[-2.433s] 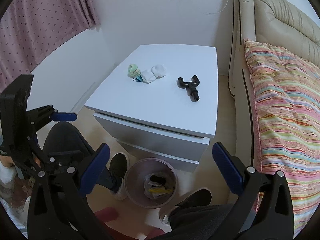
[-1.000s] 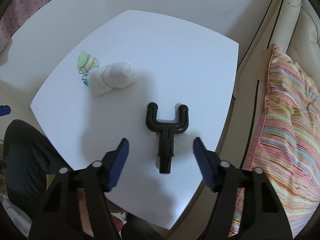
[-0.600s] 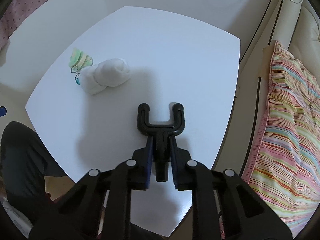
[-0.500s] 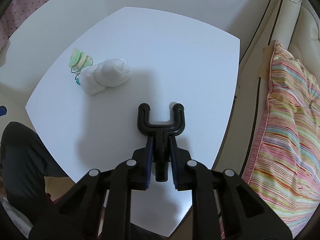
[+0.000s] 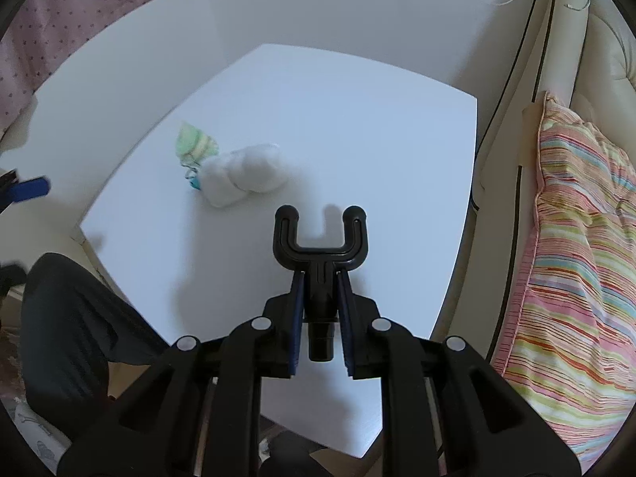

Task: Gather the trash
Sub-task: 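Reach the right gripper to the black Y-shaped handle and close on it, then reach the left gripper to the green sponge ring and close on it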

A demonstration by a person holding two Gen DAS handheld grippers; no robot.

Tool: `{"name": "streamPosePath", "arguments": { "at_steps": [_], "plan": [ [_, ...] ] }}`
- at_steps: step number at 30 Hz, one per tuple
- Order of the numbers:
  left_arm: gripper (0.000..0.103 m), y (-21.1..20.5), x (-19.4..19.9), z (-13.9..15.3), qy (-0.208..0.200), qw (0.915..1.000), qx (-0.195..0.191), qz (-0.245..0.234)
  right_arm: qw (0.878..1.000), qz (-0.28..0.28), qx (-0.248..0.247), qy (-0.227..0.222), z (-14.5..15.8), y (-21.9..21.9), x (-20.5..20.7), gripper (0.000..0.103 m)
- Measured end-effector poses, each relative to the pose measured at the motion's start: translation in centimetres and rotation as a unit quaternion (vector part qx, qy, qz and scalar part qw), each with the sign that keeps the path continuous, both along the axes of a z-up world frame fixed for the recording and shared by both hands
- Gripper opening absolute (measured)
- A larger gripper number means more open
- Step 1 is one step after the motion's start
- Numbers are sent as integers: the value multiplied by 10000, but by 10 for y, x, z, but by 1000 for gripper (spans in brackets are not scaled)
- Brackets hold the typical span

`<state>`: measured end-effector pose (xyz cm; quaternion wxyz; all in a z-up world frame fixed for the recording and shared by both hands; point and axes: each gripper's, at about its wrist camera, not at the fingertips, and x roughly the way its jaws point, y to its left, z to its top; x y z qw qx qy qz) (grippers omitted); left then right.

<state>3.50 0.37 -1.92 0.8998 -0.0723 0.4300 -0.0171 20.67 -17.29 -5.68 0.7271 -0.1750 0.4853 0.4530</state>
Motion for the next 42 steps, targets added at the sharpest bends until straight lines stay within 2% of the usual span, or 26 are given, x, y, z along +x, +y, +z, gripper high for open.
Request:
{"name": "streamPosePath", "arguments": {
  "at_steps": [8, 13, 19, 27, 28, 29, 31, 34, 38, 42],
  "plan": [
    [95, 15, 45, 14, 96, 9998, 62, 152, 9999, -11, 153, 37, 6, -5, -9, 16],
    [95, 24, 76, 16, 308, 9992, -57, 259, 9998, -23, 185, 46, 8, -8, -12, 16],
    [95, 36, 113, 0, 741, 9957, -372, 421, 9998, -47, 202, 17, 11, -10, -9, 16],
    [95, 50, 143, -35, 1274, 9830, -984, 879, 9998, -70, 186, 33, 11, -14, -9, 16],
    [93, 50, 145, -38, 1302, 9820, -1031, 901, 9998, -76, 185, 36, 10, -15, -8, 16],
    [83, 50, 146, -41, 1328, 9810, -1082, 915, 9998, -84, 180, 39, 10, -16, -8, 16],
    [74, 51, 147, -46, 1386, 9786, -1164, 981, 9998, -96, 169, 46, 9, -17, -7, 16],
    [65, 53, 148, -51, 1432, 9758, -1273, 1054, 9998, -97, 167, 57, 9, -17, -7, 16],
    [41, 56, 149, -57, 1481, 9713, -1485, 1122, 9998, -92, 176, 60, 8, -17, -7, 16],
    [33, 56, 148, -59, 1420, 9713, -1530, 1138, 9998, -86, 188, 66, 6, -15, -6, 16]
  ]
}}
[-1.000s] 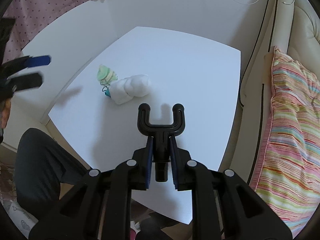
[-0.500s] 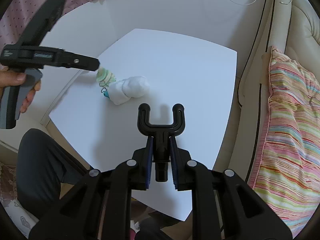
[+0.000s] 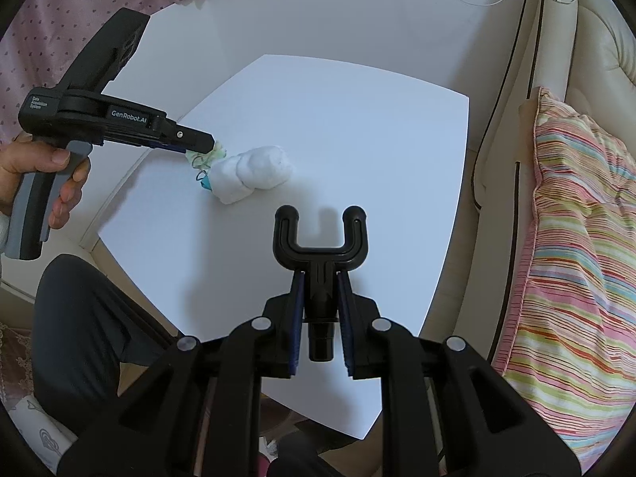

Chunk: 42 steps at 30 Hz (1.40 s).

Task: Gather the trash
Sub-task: 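Reach the left gripper to the green sponge ring and close on it, then carry the black handle over the wastebasket and open the right gripper while the left carries the green ring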

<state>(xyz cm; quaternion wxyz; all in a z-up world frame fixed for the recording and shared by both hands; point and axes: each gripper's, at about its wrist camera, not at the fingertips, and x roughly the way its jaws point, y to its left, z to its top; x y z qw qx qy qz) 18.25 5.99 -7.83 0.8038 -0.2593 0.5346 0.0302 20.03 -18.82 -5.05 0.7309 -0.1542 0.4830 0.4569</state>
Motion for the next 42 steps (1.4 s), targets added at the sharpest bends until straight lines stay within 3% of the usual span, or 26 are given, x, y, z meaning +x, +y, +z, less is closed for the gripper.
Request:
{"name": "streamPosePath", "arguments": {
  "at_steps": [5, 10, 14, 20, 23, 32, 42],
  "plan": [
    [31, 2, -5, 8, -242, 9995, 178, -14, 10000, 13, 18, -16, -1, 1, -3, 16],
    [31, 0, -16, 23, -591, 9956, 708, -135, 9999, 38, 78, -85, 5, 1, -7, 16],
    [31, -8, -31, 37, -892, 9875, 1221, -451, 9997, 39, 148, -200, 15, 1, -13, 16],
    [31, -32, -65, 63, -1202, 9670, 2003, -1014, 9987, 72, 384, -317, 35, -2, -27, 16],
    [31, -45, -86, 75, -1352, 9588, 2179, -1225, 9979, 110, 495, -391, 46, -5, -39, 16],
    [31, -84, -139, 89, -1649, 9448, 2255, -1713, 9955, 242, 723, -571, 66, -24, -85, 16],
    [31, -114, -182, 77, -1728, 9441, 2029, -1938, 9952, 399, 720, -530, 61, -43, -135, 16]
  ]
}}
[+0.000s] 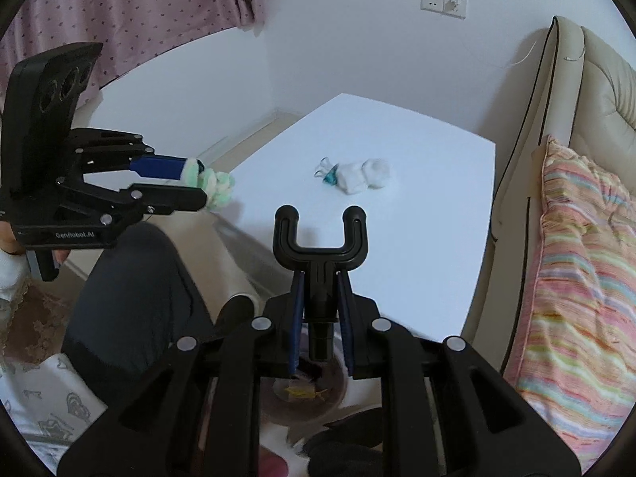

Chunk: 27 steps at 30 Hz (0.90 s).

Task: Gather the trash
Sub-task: 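Carry the black handle over the wastebasket and open the right gripper while the left carries the green ring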

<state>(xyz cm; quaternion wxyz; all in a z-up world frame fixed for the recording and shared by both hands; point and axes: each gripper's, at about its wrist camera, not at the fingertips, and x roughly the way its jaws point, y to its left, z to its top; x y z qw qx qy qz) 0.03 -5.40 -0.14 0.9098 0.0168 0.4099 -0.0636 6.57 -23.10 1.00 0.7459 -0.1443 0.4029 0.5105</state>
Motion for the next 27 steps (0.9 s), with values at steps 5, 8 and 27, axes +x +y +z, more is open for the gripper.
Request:
{"name": "streamPosePath", "arguments": {
  "at_steps": [5, 8, 27],
  "plan": [
    [31, -3, -15, -9, 52, 9999, -123, 16, 9999, 72, -45, 76, -9, -6, -21, 16],
    [31, -2, -25, -14, 58, 9998, -198, 55, 9997, 118, -117, 151, -18, -7, -31, 16],
    [31, 4, -41, -27, 164, 9990, -385, 175, 9989, 140, -270, 357, -46, -2, -47, 83]
  ]
}}
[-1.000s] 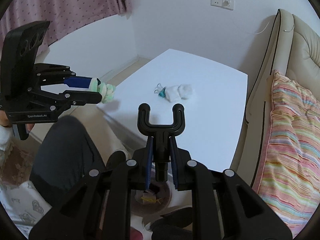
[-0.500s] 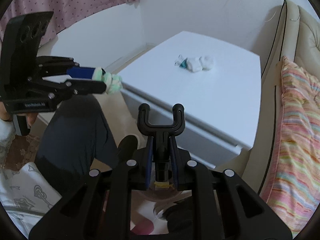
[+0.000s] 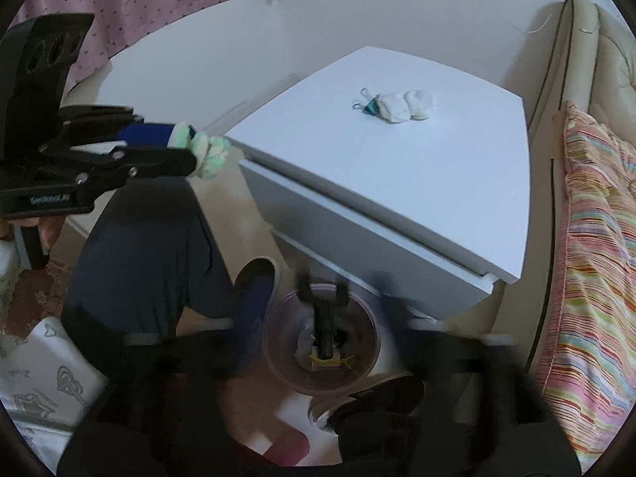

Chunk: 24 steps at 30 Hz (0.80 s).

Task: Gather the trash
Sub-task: 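Carry the black handle over the wastebasket and open the right gripper while the left carries the green ring, then hold the green ring over the wastebasket and open the left gripper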

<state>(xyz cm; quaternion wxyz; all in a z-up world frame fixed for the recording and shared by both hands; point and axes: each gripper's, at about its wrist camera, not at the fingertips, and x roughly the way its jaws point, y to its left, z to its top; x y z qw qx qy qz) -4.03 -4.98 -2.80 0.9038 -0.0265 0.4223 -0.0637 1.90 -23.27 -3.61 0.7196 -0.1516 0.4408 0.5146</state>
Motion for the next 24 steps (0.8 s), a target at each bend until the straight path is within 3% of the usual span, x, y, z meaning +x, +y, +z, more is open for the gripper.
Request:
{"name": "streamPosePath", "arguments": {
  "at_steps": [2, 6, 13, 24],
  "plan": [
    [31, -1, 0, -1, 15, 10000, -25, -34, 9999, -108, 59, 39, 1, -2, 4, 92],
    [31, -4, 0, -3, 54, 9999, -38, -105, 9996, -254, -5, 124, -3, -3, 9, 97],
    [31, -8, 2, -4, 84, 9998, -47, -198, 9989, -422, 73, 178, -1, -8, 14, 99],
    [31, -28, 10, -4, 89, 9987, -12, -497, 9964, -812, 206, -95, 21, -31, 23, 99]
  ]
}}
